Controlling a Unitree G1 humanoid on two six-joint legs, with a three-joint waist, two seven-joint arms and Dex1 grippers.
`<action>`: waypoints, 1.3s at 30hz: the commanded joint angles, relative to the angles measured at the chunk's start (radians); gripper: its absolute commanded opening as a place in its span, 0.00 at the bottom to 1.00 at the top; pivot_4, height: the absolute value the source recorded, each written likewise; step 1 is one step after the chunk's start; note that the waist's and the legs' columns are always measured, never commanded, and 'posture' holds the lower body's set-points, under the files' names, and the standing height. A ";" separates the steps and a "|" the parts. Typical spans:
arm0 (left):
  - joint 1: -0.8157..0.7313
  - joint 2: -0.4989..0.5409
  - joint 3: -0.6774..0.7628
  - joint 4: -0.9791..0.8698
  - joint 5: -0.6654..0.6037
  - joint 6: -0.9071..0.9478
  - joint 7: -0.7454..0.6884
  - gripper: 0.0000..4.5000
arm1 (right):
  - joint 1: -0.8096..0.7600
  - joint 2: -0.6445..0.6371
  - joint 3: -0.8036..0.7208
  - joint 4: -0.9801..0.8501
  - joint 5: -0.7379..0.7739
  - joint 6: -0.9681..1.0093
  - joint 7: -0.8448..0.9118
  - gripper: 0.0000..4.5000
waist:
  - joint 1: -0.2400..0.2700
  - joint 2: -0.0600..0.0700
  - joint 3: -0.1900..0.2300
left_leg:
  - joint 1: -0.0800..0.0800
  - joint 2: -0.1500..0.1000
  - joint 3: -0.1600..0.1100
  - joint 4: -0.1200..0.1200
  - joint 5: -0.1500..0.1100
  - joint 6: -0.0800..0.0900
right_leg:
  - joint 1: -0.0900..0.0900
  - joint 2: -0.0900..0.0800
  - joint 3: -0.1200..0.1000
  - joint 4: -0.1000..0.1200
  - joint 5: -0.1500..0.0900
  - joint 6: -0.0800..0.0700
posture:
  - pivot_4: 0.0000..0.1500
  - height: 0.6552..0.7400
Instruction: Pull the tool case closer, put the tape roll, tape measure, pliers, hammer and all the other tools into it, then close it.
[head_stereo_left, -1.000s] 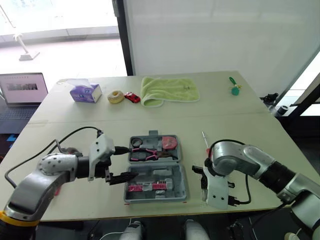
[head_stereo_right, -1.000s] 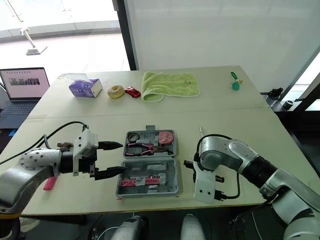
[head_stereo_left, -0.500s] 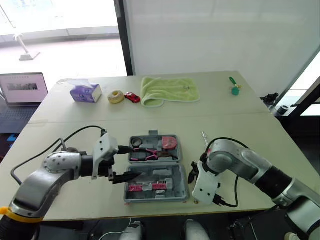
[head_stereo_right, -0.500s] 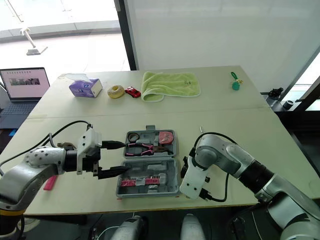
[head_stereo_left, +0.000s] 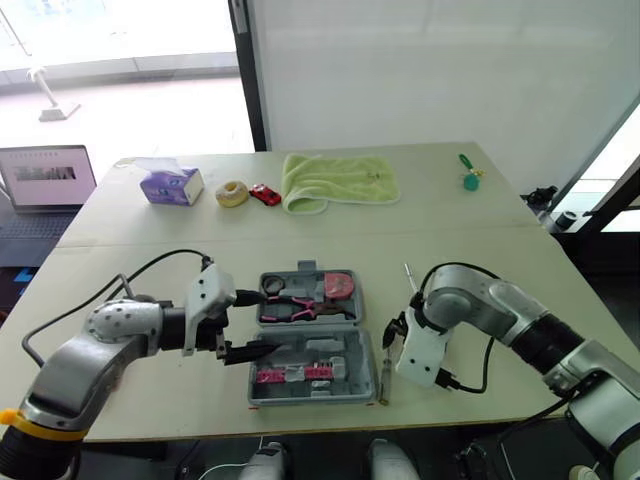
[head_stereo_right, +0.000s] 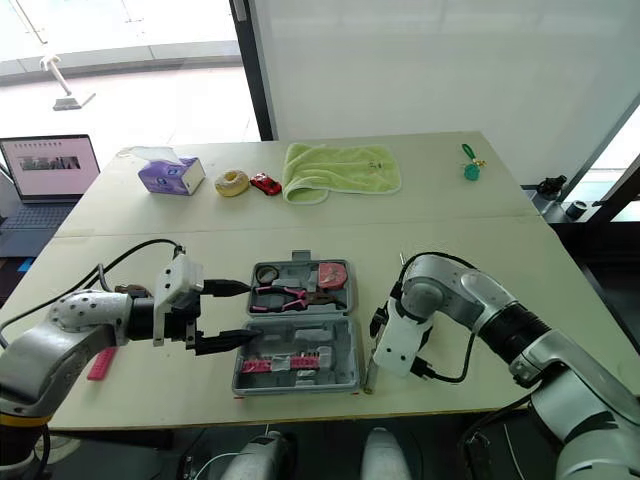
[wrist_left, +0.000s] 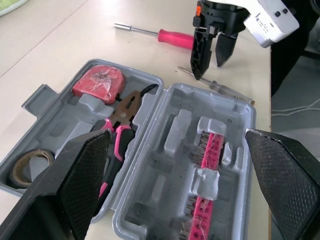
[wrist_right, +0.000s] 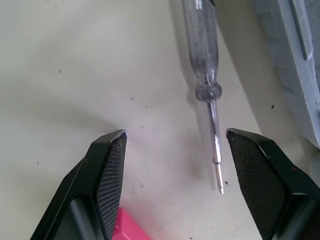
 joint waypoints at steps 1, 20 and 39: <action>-0.008 0.006 0.004 -0.019 -0.006 -0.004 -0.001 1.00 | -0.028 0.020 -0.003 0.005 0.013 -0.019 0.009 0.75 | 0.000 0.000 0.000 | 0.000 0.000 0.000 0.000 0.000 0.000 | 0.000 0.000 0.000 0.000 0.000 0.000 | 1.00 1.00; 0.022 0.030 0.022 -0.040 -0.012 0.003 -0.003 1.00 | -0.052 0.079 0.003 0.105 0.063 -0.104 0.043 0.75 | -0.001 0.000 0.000 | 0.000 0.000 0.000 0.000 0.000 -0.001 | -0.001 0.000 0.000 0.002 0.000 0.000 | 1.00 1.00; 0.026 0.046 0.026 -0.041 -0.016 0.006 -0.012 1.00 | -0.045 0.113 0.007 0.077 0.151 -0.061 0.119 0.56 | -0.001 0.000 0.000 | 0.000 0.000 0.000 0.000 0.001 -0.001 | -0.002 0.000 0.000 0.004 0.000 0.000 | 1.00 1.00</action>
